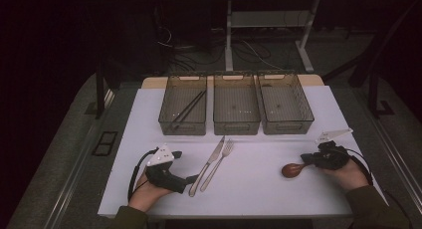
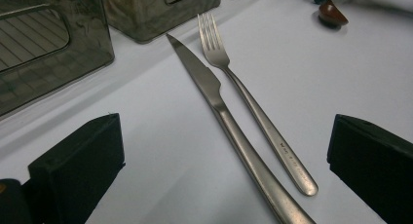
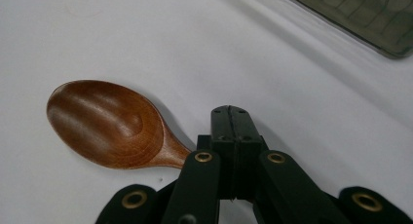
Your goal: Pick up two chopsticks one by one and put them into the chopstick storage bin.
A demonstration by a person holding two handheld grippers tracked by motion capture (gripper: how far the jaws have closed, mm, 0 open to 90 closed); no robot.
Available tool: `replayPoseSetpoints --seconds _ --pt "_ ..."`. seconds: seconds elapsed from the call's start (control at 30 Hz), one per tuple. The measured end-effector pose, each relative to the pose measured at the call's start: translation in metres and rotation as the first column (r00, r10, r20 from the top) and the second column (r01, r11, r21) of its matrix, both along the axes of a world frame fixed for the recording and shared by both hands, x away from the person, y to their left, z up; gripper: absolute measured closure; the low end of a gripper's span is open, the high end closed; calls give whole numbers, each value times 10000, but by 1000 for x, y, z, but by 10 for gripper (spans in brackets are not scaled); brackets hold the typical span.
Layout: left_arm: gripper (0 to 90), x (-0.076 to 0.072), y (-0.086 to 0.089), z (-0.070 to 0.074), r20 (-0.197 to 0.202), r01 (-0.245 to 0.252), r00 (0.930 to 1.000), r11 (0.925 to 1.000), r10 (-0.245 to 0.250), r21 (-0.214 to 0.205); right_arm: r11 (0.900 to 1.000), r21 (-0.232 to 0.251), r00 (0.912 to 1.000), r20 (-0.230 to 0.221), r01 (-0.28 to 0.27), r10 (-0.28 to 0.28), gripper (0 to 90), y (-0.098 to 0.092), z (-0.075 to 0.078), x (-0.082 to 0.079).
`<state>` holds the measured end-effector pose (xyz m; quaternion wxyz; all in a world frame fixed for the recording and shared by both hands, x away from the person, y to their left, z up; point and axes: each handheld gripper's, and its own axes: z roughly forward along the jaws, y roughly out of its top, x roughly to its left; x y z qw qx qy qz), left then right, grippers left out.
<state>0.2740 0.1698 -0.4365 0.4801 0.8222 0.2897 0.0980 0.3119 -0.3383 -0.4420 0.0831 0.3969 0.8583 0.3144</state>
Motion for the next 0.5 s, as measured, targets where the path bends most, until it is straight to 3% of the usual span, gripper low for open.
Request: replayPoseSetpoints --seconds 0.17,0.5 --pt "0 0 2 -1 -35 -10 10000 9999 10 -103 9999 99 9999 -83 131 -130 889 -2 1 -4" --pt "0 -1 -3 0 25 72 10000 10000 -72 -53 9999 -21 9997 -197 -122 122 890 -1 2 -19"
